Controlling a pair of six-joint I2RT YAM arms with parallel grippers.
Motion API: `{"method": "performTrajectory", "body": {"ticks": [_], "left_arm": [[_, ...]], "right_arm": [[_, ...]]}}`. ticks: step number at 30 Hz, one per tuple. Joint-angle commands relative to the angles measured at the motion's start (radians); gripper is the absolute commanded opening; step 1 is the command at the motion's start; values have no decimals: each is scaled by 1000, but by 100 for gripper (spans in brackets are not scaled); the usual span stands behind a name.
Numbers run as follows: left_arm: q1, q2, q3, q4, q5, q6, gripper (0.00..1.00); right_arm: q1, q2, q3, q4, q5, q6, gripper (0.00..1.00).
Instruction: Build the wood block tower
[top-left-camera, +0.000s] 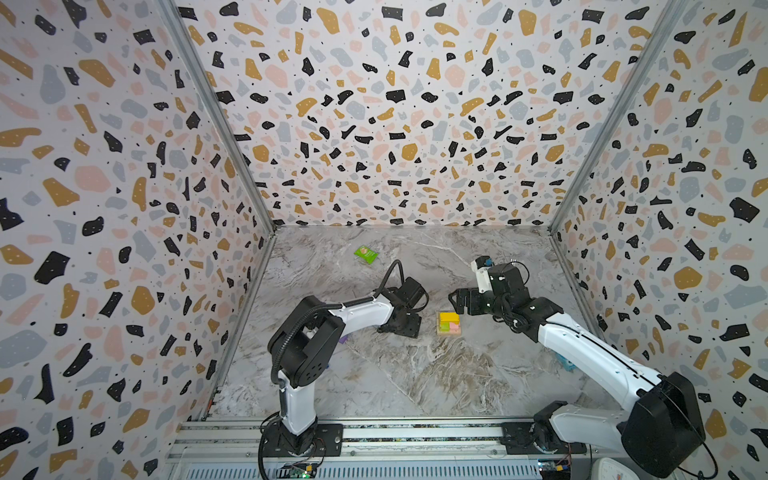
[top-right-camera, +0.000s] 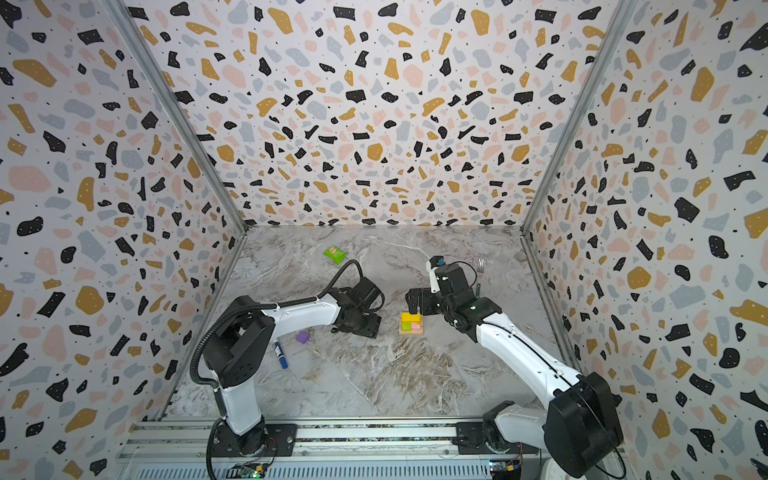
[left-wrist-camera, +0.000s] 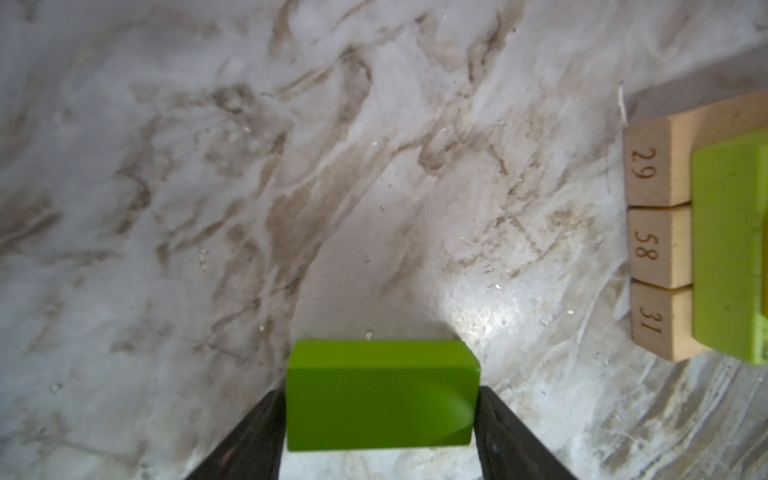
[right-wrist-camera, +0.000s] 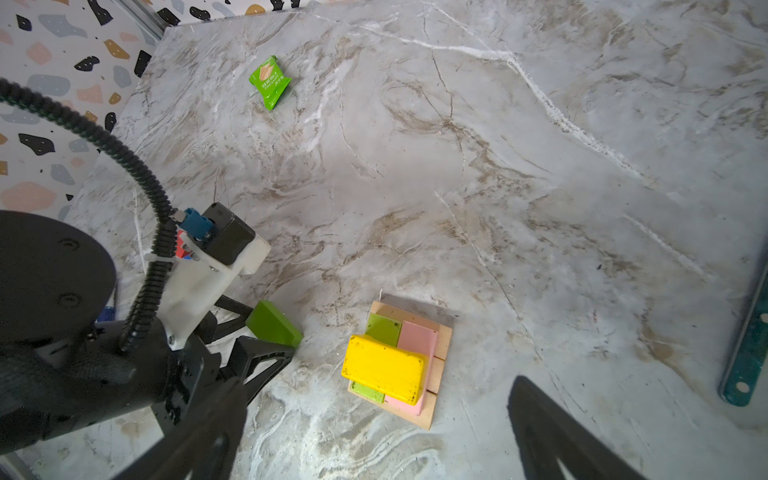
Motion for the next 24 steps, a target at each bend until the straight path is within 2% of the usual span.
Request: {"method": "performTrajectory", "body": {"ticks": [1,6,10,18,24], "left_arm": [[-3,-6,2,0,-19,8,79],[3,-40,30,-34,-16,35,90],[36,-91,35,-46,0,58,94],[187,-215,42,-105,74,156,96],[347,-316,9,-105,157,205,96]], "right_arm": [[2,-26,16,-34,-7,14,99],[37,-25,45,-71,11,55,99],[102,-22,73,-109,71,120,97],[264,-1,115,-113,161,256,95],[384,100,184,-132,228,316,94]]}}
